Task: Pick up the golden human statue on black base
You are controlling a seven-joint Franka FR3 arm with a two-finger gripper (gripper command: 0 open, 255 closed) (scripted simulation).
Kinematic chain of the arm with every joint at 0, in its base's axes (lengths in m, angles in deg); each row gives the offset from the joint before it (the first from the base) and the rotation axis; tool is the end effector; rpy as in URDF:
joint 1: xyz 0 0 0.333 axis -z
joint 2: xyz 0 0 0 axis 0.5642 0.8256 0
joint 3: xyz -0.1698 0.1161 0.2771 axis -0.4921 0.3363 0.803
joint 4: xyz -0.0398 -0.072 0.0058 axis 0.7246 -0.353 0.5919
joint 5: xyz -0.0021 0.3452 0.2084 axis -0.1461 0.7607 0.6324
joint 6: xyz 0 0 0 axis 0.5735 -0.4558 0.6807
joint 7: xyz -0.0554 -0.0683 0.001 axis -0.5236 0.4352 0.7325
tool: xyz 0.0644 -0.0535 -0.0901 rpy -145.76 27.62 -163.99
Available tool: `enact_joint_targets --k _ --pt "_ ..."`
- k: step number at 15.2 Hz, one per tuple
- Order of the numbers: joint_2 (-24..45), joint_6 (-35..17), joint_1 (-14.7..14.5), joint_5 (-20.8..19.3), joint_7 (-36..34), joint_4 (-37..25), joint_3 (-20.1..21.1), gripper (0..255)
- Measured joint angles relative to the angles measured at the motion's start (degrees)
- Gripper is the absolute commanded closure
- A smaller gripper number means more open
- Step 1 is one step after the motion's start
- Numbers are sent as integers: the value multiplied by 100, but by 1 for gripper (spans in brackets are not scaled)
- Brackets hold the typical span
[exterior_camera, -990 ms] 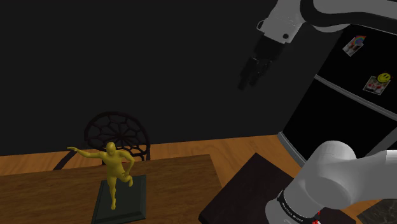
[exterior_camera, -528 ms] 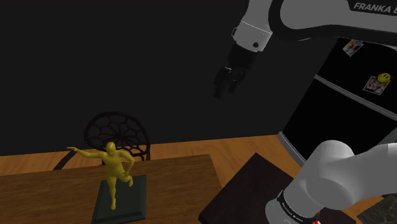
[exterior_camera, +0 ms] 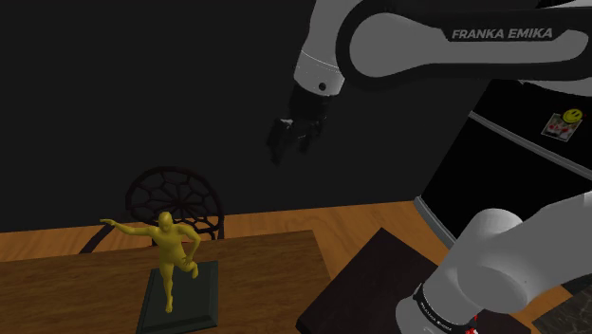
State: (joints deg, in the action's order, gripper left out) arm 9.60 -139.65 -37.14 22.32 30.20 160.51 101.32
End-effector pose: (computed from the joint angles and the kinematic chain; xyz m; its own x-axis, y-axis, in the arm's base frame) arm 0.3934 0.1881 0.5716 0.9888 0.0478 0.1414 0.0591 -0.9953 -0.0768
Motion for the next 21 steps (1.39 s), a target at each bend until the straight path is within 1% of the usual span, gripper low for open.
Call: enact_joint_targets --k 3,6,9,13,15,17,20,21 --pt "512 -225 -21 -97 -375 -306 348 0" --pt "1096 -492 -17 -298 -732 -613 663 0" --pt "1734 -696 -46 -602 -1186 -1008 987 0" --pt "2631 -839 -136 -1155 -1746 -1626 1275 0" --pt "3105 -873 -251 -1480 -2059 -1976 1379 0" --pt "3673 -827 -450 -1868 -2417 -2471 1449 0" --pt "4438 -673 -790 -2353 -2798 -3223 1438 0" --pt "4590 -663 -877 -2448 -2881 -3352 1428 0"
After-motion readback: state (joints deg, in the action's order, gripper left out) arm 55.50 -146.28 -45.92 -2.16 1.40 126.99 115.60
